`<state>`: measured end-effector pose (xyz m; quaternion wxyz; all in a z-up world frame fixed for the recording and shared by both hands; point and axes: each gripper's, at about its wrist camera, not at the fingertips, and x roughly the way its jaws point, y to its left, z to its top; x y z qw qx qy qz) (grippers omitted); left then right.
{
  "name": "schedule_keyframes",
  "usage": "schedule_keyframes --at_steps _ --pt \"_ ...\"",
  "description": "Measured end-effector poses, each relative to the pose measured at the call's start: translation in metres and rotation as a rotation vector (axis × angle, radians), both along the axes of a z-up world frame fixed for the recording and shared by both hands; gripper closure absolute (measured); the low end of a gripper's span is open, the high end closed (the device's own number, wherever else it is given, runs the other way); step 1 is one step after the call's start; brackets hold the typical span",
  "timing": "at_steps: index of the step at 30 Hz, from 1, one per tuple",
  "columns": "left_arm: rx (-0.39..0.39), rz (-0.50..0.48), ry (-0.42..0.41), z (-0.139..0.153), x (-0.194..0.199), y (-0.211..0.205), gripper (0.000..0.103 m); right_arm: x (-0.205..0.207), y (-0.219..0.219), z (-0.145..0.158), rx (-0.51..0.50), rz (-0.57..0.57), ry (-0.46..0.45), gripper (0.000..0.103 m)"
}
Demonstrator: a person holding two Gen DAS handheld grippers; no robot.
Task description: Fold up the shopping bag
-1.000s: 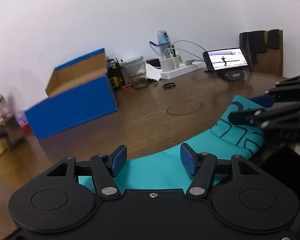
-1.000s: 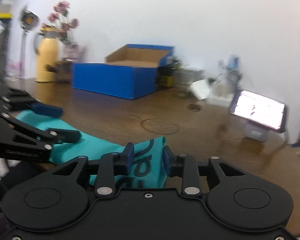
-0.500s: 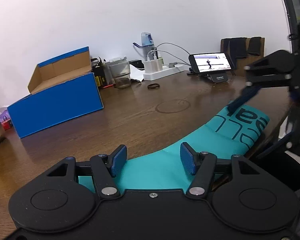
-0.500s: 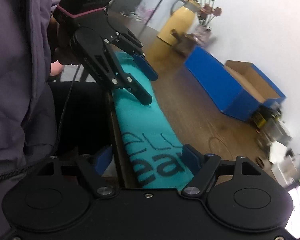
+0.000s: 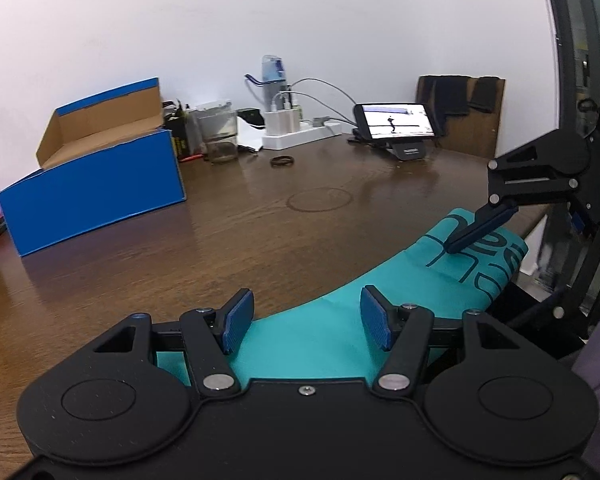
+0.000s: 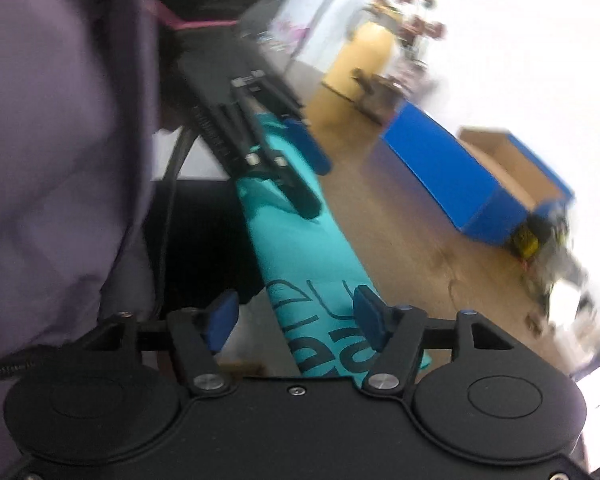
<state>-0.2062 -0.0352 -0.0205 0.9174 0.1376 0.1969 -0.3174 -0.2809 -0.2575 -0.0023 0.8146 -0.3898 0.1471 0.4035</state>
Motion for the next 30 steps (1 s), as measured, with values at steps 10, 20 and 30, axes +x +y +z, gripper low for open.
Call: schedule_keyframes --at_steps 10,20,30 --pt "0.0 -0.037 -0.009 -0.001 0.003 0.005 0.043 0.0 -0.007 -0.023 -0.093 0.04 -0.128 0.032" --pt "0.022 -0.072 0.018 0.004 -0.008 0.007 0.043 -0.019 -0.006 -0.015 -0.02 -0.076 -0.112 0.059" --pt "0.064 -0.298 -0.301 0.093 -0.065 -0.031 0.044 -0.007 -0.029 0.047 0.023 -0.105 0.075 0.087"
